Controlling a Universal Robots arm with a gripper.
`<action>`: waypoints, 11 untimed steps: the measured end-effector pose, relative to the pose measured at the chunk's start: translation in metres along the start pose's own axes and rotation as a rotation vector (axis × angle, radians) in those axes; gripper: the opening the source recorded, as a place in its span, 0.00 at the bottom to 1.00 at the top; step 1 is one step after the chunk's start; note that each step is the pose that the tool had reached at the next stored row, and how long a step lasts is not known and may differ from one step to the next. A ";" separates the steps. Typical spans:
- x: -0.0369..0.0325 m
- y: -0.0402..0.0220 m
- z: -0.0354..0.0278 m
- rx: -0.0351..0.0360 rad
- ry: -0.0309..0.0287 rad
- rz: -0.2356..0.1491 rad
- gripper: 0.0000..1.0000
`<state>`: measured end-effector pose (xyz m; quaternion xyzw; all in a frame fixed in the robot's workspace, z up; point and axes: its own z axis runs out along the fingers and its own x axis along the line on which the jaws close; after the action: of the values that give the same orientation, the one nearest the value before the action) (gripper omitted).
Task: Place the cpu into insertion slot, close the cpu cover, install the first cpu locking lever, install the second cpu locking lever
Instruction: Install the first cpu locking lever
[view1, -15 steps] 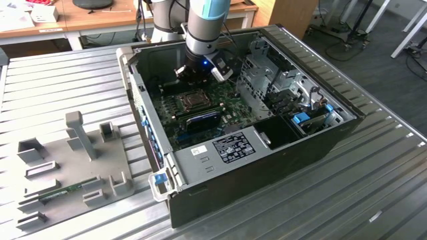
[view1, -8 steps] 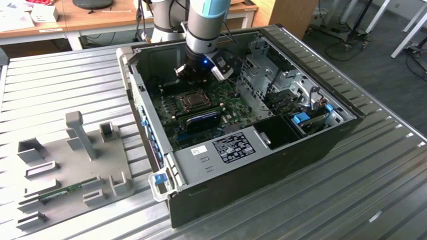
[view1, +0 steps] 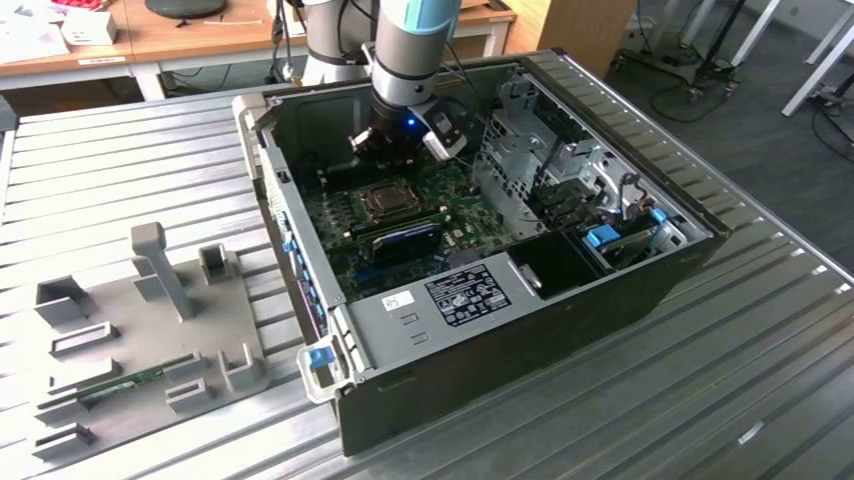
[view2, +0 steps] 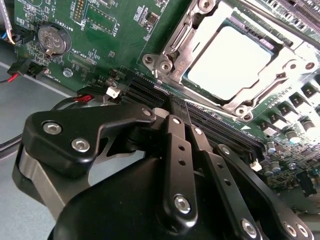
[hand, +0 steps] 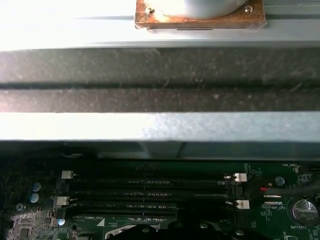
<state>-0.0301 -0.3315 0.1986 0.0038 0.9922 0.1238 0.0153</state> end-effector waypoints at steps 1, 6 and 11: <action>0.0000 0.0000 0.0000 0.0020 0.0000 0.000 0.10; 0.0000 -0.0001 0.0002 0.0098 0.0000 0.000 0.10; 0.0000 -0.0003 0.0012 0.0254 0.0000 -0.001 0.10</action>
<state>-0.0301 -0.3316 0.1974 0.0036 0.9937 0.1111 0.0152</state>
